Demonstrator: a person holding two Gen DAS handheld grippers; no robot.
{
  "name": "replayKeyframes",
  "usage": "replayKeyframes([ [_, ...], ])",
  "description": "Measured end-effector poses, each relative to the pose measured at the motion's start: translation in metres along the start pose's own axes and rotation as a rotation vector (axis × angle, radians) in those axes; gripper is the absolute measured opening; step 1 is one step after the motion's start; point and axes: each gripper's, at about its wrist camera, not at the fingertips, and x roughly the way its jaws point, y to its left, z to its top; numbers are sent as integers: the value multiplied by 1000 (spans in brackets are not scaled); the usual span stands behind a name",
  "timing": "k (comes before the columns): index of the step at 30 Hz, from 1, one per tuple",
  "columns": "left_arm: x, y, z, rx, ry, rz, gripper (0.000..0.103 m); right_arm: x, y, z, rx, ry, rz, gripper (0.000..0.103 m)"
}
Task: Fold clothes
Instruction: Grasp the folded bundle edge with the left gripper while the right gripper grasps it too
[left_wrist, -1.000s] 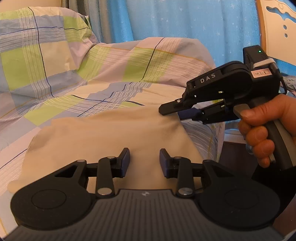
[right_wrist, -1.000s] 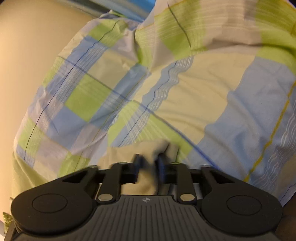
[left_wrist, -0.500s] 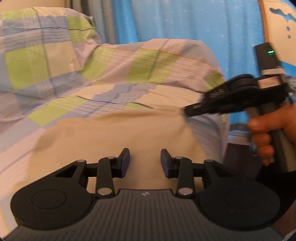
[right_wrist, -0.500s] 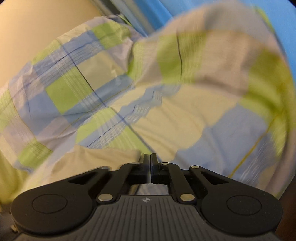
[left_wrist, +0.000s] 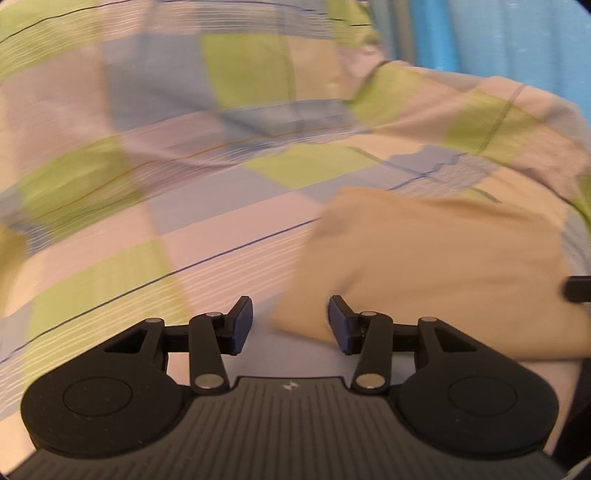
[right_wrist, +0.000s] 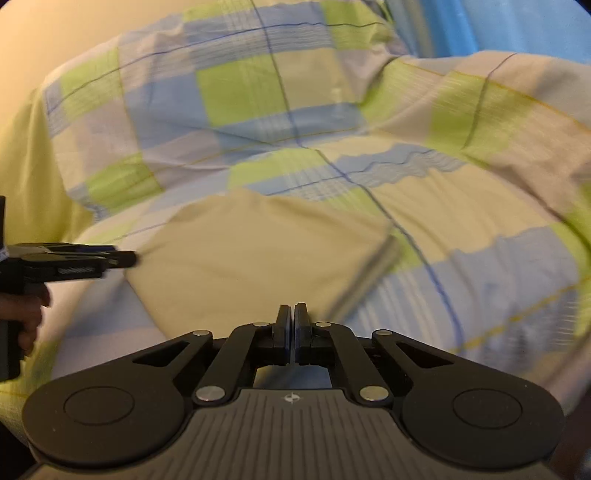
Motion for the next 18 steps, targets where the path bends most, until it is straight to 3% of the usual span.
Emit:
replayKeyframes([
  [2, -10, 1, -4, 71, 7, 68, 41, -10, 13, -4, -81, -21, -28, 15],
  [5, -30, -9, -11, 218, -22, 93, 41, -25, 41, -8, -240, -58, -20, 19],
  [9, -56, -47, -23, 552, -106, 18, 43, -28, 88, -22, -550, -51, -37, 19],
  [11, -56, -63, -34, 690, -110, -14, 43, -17, 106, -28, -697, -3, -54, 20],
  [13, -55, -74, -43, 777, -111, -35, 39, -4, 118, -31, -785, 52, -55, 22],
  [14, -55, -78, -45, 807, -120, -39, 39, 1, 123, -34, -826, 61, -61, 32],
  [18, -47, -88, -47, 903, -144, -73, 39, 14, 139, -40, -1017, 72, -123, 33],
])
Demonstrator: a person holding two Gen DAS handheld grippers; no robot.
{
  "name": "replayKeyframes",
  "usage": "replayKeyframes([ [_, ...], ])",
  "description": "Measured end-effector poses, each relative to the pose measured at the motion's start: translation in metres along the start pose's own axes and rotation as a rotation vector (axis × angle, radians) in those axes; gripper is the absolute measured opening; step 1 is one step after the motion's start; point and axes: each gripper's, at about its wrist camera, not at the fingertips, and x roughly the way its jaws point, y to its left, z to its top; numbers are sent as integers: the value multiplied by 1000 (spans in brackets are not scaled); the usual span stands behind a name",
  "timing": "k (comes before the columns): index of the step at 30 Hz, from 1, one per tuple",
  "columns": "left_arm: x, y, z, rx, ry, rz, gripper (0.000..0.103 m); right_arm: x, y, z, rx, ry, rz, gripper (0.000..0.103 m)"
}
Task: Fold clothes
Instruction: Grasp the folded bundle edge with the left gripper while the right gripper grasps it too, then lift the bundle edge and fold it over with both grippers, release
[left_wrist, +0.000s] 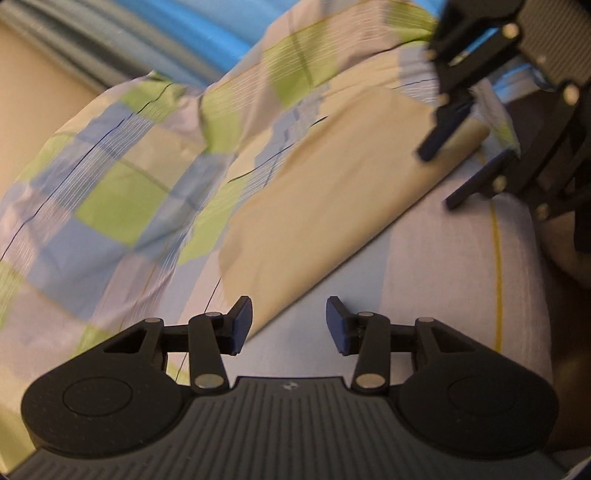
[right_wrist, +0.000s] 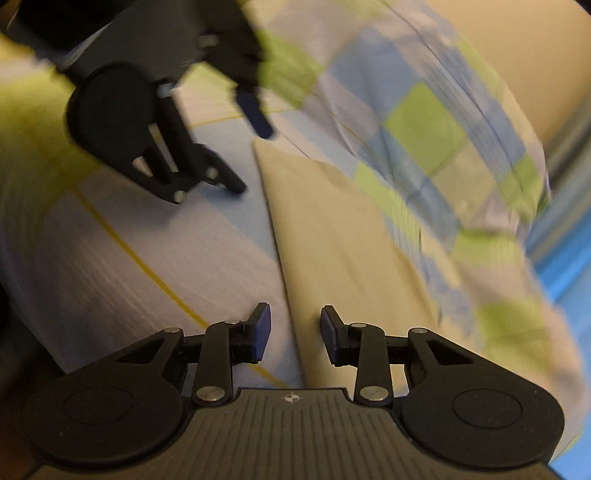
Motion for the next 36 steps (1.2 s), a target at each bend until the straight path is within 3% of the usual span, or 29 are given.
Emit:
replayKeyframes([
  [1, 3, -2, 0, 39, -11, -5, 39, 2, -1, -1, -24, 12, -10, 32],
  [3, 9, -8, 1, 162, -38, -12, 39, 5, -6, -9, -49, 58, -28, 16],
  [5, 14, -15, -2, 307, -71, -11, 40, 4, -18, -20, -20, 64, -25, 14],
  [8, 26, -14, -7, 372, -103, -2, 40, 0, -25, -26, 6, 66, -25, 13],
  [14, 57, 0, -5, 373, -61, 67, 39, -5, -27, -34, 39, 51, -21, 13],
  [17, 68, 5, -6, 362, -30, 66, 23, -6, -30, -34, 50, 49, -15, 13],
  [18, 73, 5, -7, 364, 5, 62, 7, -6, -32, -34, 55, 50, -7, 12],
  [19, 76, 4, -9, 369, 37, 57, 3, -7, -33, -34, 61, 52, 1, 11],
  [21, 70, 7, -9, 340, 41, 52, 3, -11, -40, -33, 59, 49, 14, 9],
  [25, 49, 24, 1, 267, 14, 118, 3, -20, -68, -25, 31, 12, 19, 7],
  [30, 37, 72, 11, 201, 44, 204, 3, -17, -123, 24, -75, -103, -71, 7],
  [36, 2, 145, 22, 144, 112, 379, 3, -8, -159, 85, -165, -288, -162, 7],
])
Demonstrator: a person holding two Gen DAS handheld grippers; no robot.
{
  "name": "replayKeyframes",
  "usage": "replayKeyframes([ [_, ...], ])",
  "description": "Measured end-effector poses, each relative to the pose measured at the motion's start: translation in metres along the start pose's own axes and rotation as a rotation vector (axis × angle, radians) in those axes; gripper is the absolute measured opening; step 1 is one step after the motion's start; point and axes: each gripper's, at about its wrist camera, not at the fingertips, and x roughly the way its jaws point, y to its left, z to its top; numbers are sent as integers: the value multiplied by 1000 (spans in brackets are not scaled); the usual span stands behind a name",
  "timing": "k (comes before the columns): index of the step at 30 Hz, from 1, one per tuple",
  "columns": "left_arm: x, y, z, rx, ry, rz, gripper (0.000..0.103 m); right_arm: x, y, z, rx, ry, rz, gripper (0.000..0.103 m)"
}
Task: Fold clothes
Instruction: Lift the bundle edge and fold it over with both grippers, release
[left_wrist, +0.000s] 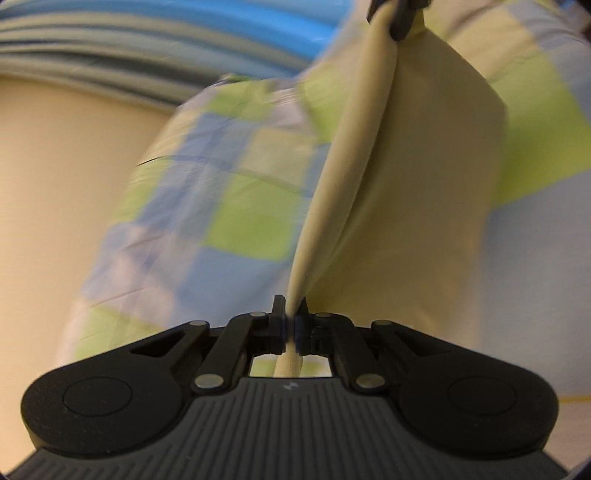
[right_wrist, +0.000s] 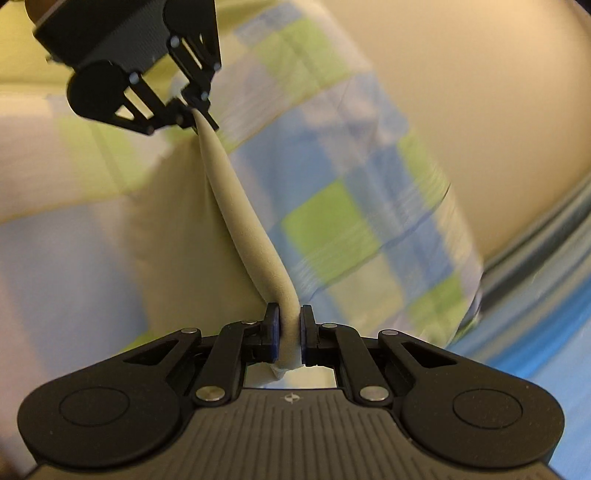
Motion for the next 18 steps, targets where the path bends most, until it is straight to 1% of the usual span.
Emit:
replayKeyframes([
  [1, -8, 4, -3, 3, 18, 4, 3, -4, 4, 0, 4, -19, 12, 7],
  [2, -20, 2, -7, 2, 38, -11, 3, -8, 9, 1, 9, -38, 24, 7],
  [3, -33, -1, -13, 1, 58, -31, 3, -14, 20, -2, 15, -49, 53, 7],
  [4, -47, -8, -19, -11, 80, -66, 3, -21, 35, -9, 12, -46, 93, 7],
  [6, -76, -36, -30, -26, 120, -167, 3, -33, 69, -24, 4, -27, 175, 7],
  [8, -106, -70, -40, -15, 144, -266, 3, -43, 102, -42, -1, 19, 260, 7],
  [10, -127, -104, -47, 8, 171, -364, 4, -49, 130, -57, -23, 70, 320, 7],
  [11, -134, -118, -50, 21, 178, -387, 4, -51, 140, -63, -36, 91, 330, 7],
  [13, -143, -137, -54, 58, 188, -405, 4, -52, 150, -69, -49, 139, 328, 7],
  [15, -149, -143, -58, 88, 195, -405, 5, -55, 150, -72, -45, 180, 316, 12],
  [18, -152, -127, -60, 19, 203, -422, 6, -54, 136, -78, 20, 215, 278, 17],
])
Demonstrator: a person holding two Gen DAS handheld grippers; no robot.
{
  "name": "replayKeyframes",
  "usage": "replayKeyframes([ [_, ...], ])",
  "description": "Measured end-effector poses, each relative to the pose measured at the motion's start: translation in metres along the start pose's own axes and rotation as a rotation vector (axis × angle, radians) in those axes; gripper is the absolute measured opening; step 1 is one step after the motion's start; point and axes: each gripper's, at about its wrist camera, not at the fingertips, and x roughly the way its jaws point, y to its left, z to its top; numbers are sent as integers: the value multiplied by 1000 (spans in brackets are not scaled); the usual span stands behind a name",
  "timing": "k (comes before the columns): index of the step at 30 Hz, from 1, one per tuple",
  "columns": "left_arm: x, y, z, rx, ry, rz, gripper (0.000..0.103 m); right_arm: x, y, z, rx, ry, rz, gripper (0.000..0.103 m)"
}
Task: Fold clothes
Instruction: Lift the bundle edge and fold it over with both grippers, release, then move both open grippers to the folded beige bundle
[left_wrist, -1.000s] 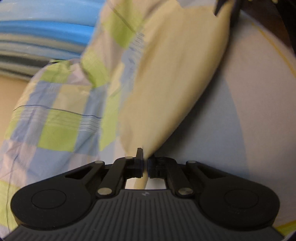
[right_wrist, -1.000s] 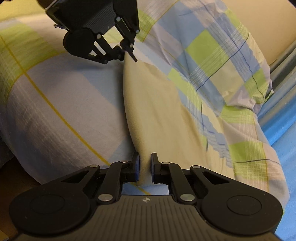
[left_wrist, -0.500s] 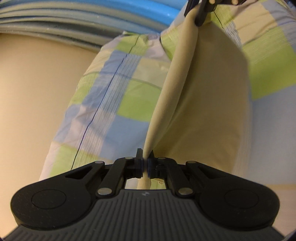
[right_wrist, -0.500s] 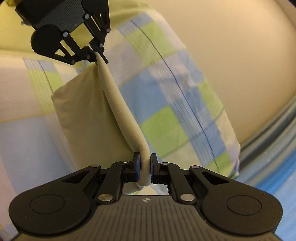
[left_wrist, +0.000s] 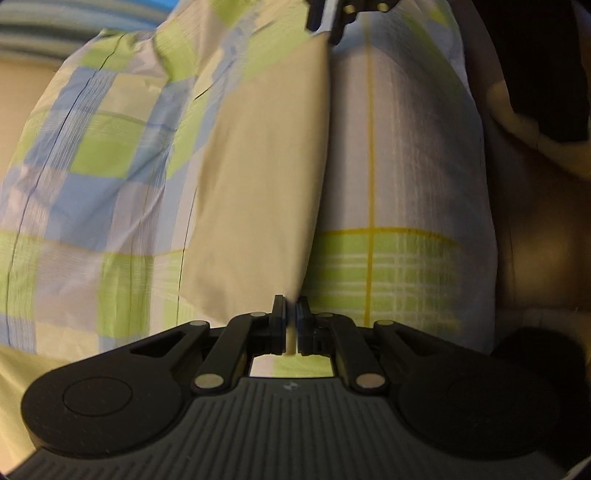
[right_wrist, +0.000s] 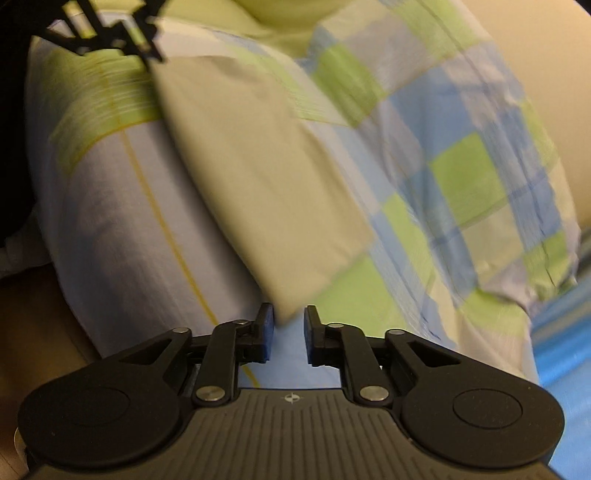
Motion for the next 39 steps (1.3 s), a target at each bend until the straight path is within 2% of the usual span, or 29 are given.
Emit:
replayKeyframes([
  [2, -6, 13, -2, -41, -13, -11, 8, -1, -13, -3, 79, 22, -32, 17],
  [5, -19, 36, -5, -148, -39, 2, 10, -10, -30, -4, 278, 11, -22, 17],
  [8, -23, 60, -3, -280, -83, 5, 10, -9, -41, 2, 490, -52, 69, 18],
  [11, -6, 81, 5, -430, -131, -43, 10, -5, -39, 11, 647, -145, 185, 18],
  [14, 25, 88, 10, -525, -123, -109, 10, 7, -23, 19, 627, -196, 256, 18],
  [17, 58, 85, 10, -546, -25, -175, 10, 20, -22, 13, 607, -133, 304, 17],
  [20, 57, 89, 6, -569, -12, -166, 10, 18, -41, 1, 673, -139, 290, 17],
  [23, 57, 102, 6, -640, -53, -146, 10, 33, -68, 4, 745, -168, 249, 18],
  [25, 65, 114, 11, -688, -78, -143, 10, 48, -79, 16, 747, -189, 238, 18],
  [28, 88, 128, 20, -725, -91, -166, 10, 78, -88, 44, 732, -215, 282, 18],
  [30, 105, 131, 23, -739, -66, -184, 10, 97, -89, 57, 712, -211, 313, 17],
  [32, 118, 128, 20, -735, -41, -173, 10, 119, -93, 58, 722, -159, 314, 16],
  [33, 121, 129, 17, -751, -49, -177, 11, 129, -95, 59, 727, -132, 315, 11],
  [35, 122, 134, 9, -787, -53, -187, 12, 136, -105, 51, 758, -125, 268, 6],
  [37, 122, 138, 3, -796, -39, -161, 18, 135, -115, 44, 801, -116, 215, 11],
  [39, 119, 143, -1, -810, -27, -133, 17, 123, -119, 38, 832, -147, 207, 15],
])
